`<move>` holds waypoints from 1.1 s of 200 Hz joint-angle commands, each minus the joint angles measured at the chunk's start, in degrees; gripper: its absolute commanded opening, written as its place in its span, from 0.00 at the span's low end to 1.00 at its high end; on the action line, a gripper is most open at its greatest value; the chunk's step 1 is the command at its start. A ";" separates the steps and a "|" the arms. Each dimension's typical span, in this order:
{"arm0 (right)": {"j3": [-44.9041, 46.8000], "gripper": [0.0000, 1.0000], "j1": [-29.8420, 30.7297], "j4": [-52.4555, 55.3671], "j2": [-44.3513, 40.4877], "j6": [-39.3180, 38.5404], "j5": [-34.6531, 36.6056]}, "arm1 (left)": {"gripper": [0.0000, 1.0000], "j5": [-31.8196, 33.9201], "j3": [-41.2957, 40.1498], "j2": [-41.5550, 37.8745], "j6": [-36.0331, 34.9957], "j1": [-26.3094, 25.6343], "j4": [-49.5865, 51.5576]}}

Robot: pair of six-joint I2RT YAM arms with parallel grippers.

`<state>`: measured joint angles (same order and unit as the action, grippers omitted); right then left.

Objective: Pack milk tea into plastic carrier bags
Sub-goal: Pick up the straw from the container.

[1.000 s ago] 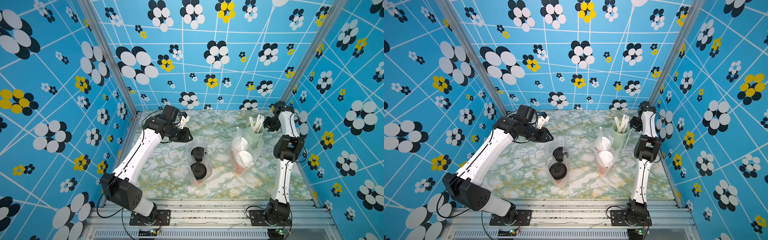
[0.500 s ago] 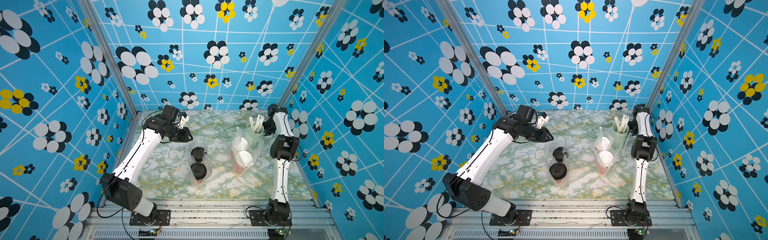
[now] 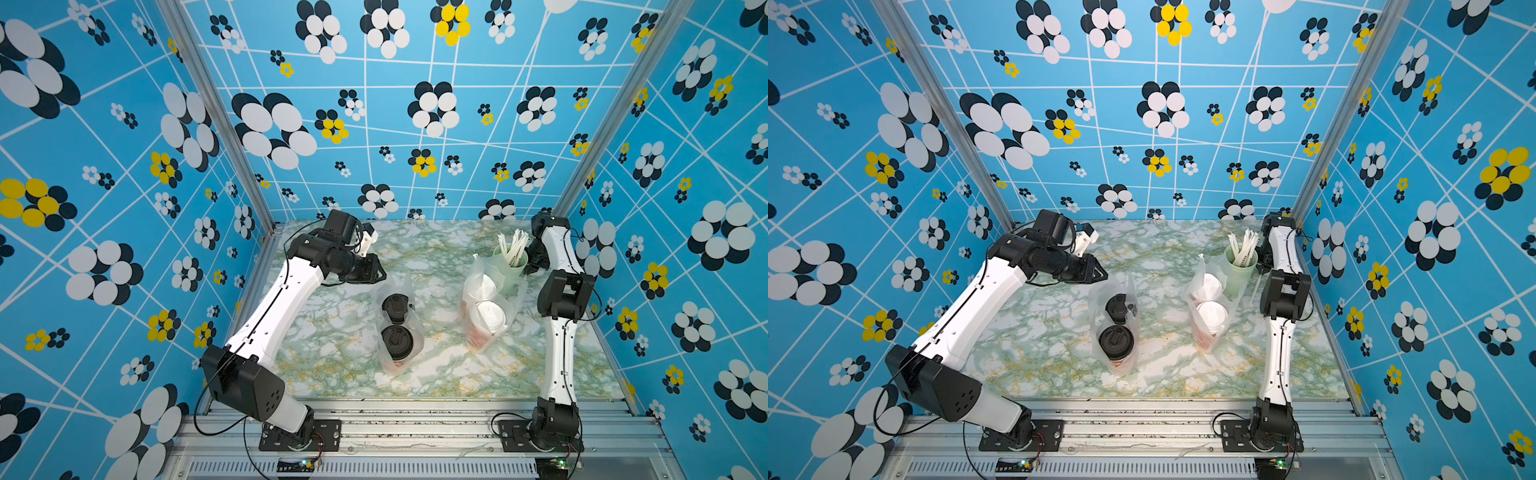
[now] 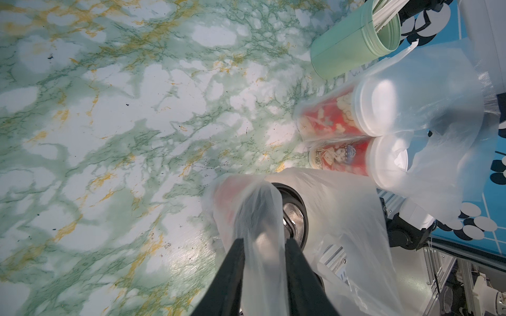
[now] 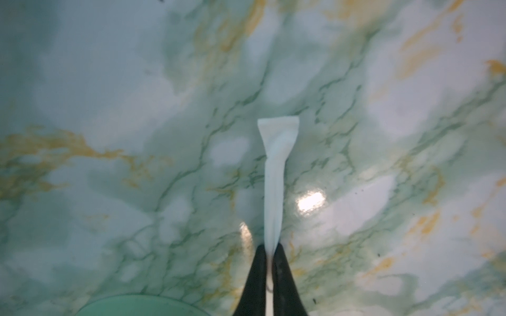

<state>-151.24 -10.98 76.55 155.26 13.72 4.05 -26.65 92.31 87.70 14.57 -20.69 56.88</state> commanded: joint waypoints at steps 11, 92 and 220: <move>-0.14 0.04 0.00 2.67 -2.02 0.45 2.87 | 0.30 -1.23 -0.78 -0.46 0.83 0.34 -0.18; 26.58 0.03 0.50 -7.24 -38.65 3.62 11.14 | 0.37 -1.77 -3.51 -4.01 1.74 0.38 -2.23; 40.23 0.00 37.42 -32.40 -74.39 3.63 -2.59 | 0.16 -3.73 -6.16 -4.56 1.97 -0.07 -7.06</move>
<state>-114.43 18.92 55.75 83.64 16.69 4.27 -29.02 87.09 84.51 16.29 -20.69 52.27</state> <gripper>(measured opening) 0.049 0.198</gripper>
